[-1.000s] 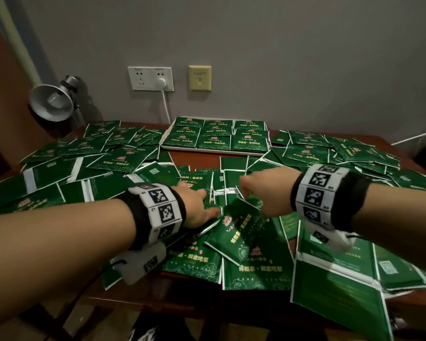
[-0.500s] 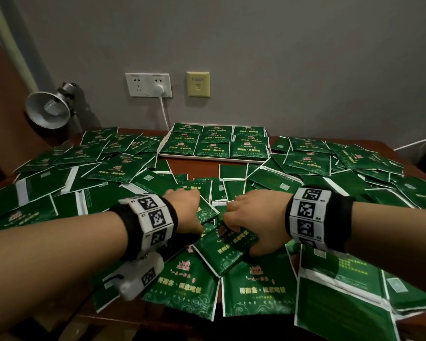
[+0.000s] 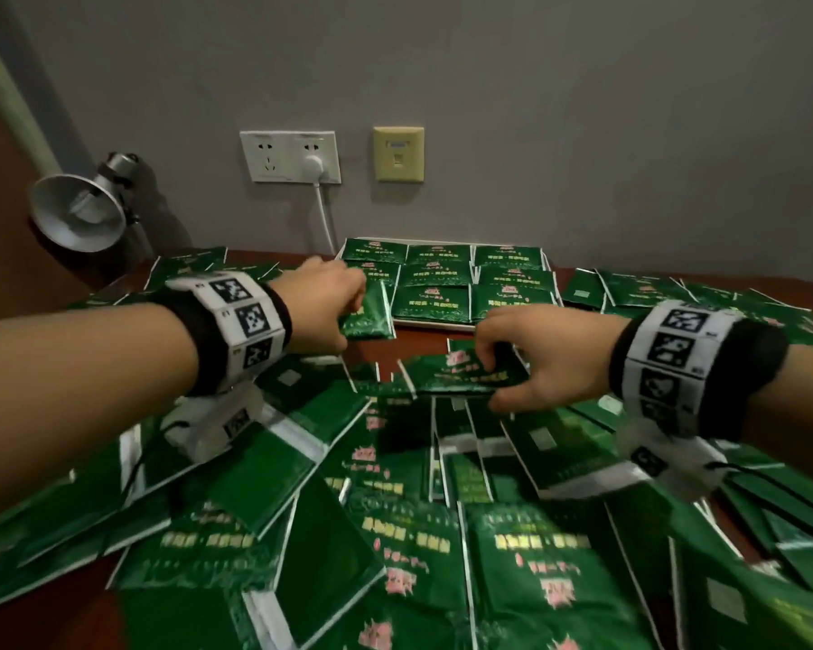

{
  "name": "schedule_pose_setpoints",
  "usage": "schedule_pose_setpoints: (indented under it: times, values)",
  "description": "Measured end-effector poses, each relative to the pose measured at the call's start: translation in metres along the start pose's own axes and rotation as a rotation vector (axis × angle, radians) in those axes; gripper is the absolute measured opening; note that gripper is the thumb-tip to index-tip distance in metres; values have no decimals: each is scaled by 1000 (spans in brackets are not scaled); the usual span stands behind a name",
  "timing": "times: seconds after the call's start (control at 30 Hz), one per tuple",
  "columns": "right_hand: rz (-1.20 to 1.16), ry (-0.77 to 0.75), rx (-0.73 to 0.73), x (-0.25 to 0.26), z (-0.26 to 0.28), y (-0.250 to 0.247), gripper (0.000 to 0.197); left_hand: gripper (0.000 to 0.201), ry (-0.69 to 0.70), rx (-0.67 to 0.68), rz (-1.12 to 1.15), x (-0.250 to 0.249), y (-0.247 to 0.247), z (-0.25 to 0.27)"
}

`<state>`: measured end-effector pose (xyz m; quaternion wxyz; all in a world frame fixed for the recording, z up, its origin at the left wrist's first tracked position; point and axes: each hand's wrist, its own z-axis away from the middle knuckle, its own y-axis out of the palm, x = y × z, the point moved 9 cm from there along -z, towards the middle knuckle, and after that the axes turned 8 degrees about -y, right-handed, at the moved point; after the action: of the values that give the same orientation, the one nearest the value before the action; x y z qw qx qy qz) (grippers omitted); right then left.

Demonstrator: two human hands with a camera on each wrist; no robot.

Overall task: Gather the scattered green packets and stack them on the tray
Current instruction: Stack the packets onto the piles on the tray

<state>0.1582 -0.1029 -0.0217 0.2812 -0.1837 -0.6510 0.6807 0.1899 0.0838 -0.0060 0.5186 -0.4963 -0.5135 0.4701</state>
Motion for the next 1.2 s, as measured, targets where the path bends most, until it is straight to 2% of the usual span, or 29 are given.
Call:
schedule_pose_setpoints:
  times: [0.13,0.27,0.4,0.5,0.6,0.8,0.9,1.0,1.1,1.2]
  values:
    - [69,149,-91,-55,-53,-15,32,36,32,32,-107,18,2,-58]
    - [129,260,-141,-92,-100,-20,33,33,50,83,-118,25,21,-104]
    - [192,282,-98,-101,-134,-13,41,31,98,121,-71,20,37,-125]
    - [227,298,-39,-101,-143,-6,42,37,127,177,-30,17,48,-123]
    - [274,305,-29,-94,-139,-9,32,41,116,175,-57,19,44,-113]
    - [275,240,29,-47,-107,-9,41,46,83,156,-86,7,17,-67]
    - [267,196,127,-8,-76,-4,42,44,120,194,-75,-18,12,-28]
    - [243,158,292,27,-35,16,39,42,177,249,-83,-50,21,15]
    - [233,132,460,57,12,44,49,43,231,292,-55,-83,35,59]
    - [233,161,486,74,48,65,73,47,285,296,-19,-114,44,93]
